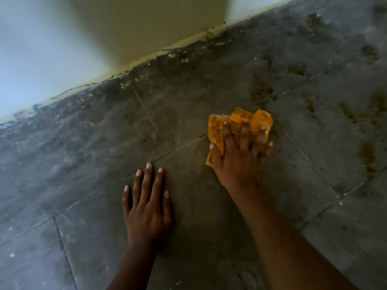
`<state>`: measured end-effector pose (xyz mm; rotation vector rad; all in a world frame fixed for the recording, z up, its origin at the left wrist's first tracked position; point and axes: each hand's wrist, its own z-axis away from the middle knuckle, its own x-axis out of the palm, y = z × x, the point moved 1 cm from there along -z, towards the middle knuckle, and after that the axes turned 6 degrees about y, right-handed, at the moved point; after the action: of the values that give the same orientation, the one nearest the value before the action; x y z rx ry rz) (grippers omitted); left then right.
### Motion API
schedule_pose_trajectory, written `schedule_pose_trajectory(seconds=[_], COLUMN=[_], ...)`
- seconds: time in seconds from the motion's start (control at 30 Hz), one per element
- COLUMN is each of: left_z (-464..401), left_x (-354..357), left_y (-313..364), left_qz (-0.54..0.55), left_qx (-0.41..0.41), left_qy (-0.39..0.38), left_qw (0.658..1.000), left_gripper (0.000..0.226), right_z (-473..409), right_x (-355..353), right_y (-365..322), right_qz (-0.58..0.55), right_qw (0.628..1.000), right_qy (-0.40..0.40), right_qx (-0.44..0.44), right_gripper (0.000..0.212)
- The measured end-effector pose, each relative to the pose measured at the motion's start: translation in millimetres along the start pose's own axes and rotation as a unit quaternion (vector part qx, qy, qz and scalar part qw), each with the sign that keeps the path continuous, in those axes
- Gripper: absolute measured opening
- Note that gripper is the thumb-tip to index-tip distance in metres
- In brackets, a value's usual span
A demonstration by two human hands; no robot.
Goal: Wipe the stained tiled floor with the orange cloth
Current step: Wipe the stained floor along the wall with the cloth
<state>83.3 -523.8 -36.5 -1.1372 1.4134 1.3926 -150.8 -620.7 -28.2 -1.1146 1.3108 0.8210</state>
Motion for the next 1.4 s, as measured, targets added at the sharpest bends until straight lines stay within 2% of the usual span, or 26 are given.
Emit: schedule_pose_trajectory(seconds=[0.13,0.2,0.27,0.33,0.4,0.43,0.5,0.57,0.6,0.63,0.7,0.77,0.83,0.87,0.93,1.03,1.1,1.17,1.23,1.3,1.33,1.4], left_z=[4.9,3.4,2.5,1.4,-1.6,0.5,-1.4,-10.3,-18.2,-26.5,-50.8,-82.0,-112.9,-124.4,-137.0,-135.2,-135.8,-139.1,-136.0,-136.3,-137.4,-138.3], left_x=[-1.9,-1.6,0.9,3.7,4.0,3.6,-1.1,-7.7,-10.6,-11.5,-10.7,-11.0,-9.0,-5.9,0.9,5.9,4.1,4.1,4.6,5.8,6.4,7.3], left_y=[-5.3,-7.0,-8.2,-6.2,-5.5,-5.8,-8.5,-12.6,-12.7,-15.0,-17.1,-12.6,-7.7,-6.0,-0.1,1.0,-2.3,-1.7,1.7,0.3,-1.6,-1.4], left_qz=[0.047,0.072,0.076,0.067,0.054,0.037,0.010,-0.002,0.002,0.006,0.017,0.028,0.031,0.027,0.033,0.053,0.061,0.060,0.056,0.056,0.056,0.049], left_qx=[-0.006,-0.006,-0.009,-0.002,-0.004,-0.001,0.012,0.017,0.009,-0.002,-0.024,-0.022,-0.020,-0.021,-0.035,-0.043,-0.045,-0.054,-0.057,-0.054,-0.056,-0.060], left_qy=[0.022,0.037,0.072,0.074,0.063,0.059,0.042,0.032,0.026,0.020,0.027,0.045,0.044,0.042,0.055,0.077,0.081,0.081,0.078,0.076,0.078,0.076], left_qw=[0.999,0.997,0.994,0.995,0.997,0.998,0.999,0.999,1.000,1.000,0.999,0.998,0.998,0.999,0.997,0.995,0.994,0.993,0.994,0.994,0.994,0.994], left_gripper=[0.062,0.062,0.060,0.060,0.061,0.063,0.064,0.064,0.065,0.066,0.069,0.067,0.060,0.058,0.059,0.062,0.060,0.058,0.059,0.059,0.059,0.059], right_z=[48.5,57.3,38.4,16.5,3.7,6.0,18.2,28.9,26.3,21.6,-6.7,-40.2,-65.0,-69.9,-73.3,-77.1,-86.0,-104.1,-132.2,-165.4,-179.0,-188.6], right_x=[-3.3,-7.1,-5.1,1.6,6.8,8.7,7.0,0.9,-1.8,-2.6,-5.8,-6.9,-0.6,4.4,14.0,14.5,9.3,5.3,5.3,9.0,13.6,20.4], right_y=[11.1,24.9,18.6,-6.1,-43.0,-56.8,-62.5,-41.3,-25.7,-11.3,2.9,-9.7,-43.0,-59.1,-72.7,-47.6,-17.3,4.8,3.3,-34.6,-62.6,-113.7], right_qz=[0.017,0.032,0.008,-0.048,-0.075,-0.070,-0.057,-0.031,-0.012,0.004,0.018,-0.013,-0.037,-0.036,-0.017,-0.004,0.019,0.043,0.039,0.011,-0.007,-0.017], right_qw=[0.986,0.980,0.989,0.999,0.995,0.996,0.989,0.963,0.954,0.955,0.978,0.994,0.995,0.995,0.990,0.944,0.920,0.933,0.971,0.995,0.996,0.995], right_qy=[-0.012,-0.009,0.003,0.001,-0.037,-0.043,-0.045,-0.058,-0.073,-0.087,-0.090,-0.094,-0.093,-0.089,-0.069,-0.056,-0.053,-0.056,-0.048,-0.077,-0.087,-0.092], right_qx=[-0.166,-0.194,-0.146,-0.011,0.050,0.016,-0.127,-0.263,-0.292,-0.283,-0.187,-0.063,-0.015,-0.029,-0.124,-0.325,-0.387,-0.352,-0.229,-0.068,-0.019,-0.018], right_gripper=[0.068,0.067,0.065,0.065,0.066,0.066,0.066,0.068,0.069,0.070,0.067,0.064,0.066,0.067,0.066,0.066,0.067,0.066,0.064,0.063,0.064,0.065])
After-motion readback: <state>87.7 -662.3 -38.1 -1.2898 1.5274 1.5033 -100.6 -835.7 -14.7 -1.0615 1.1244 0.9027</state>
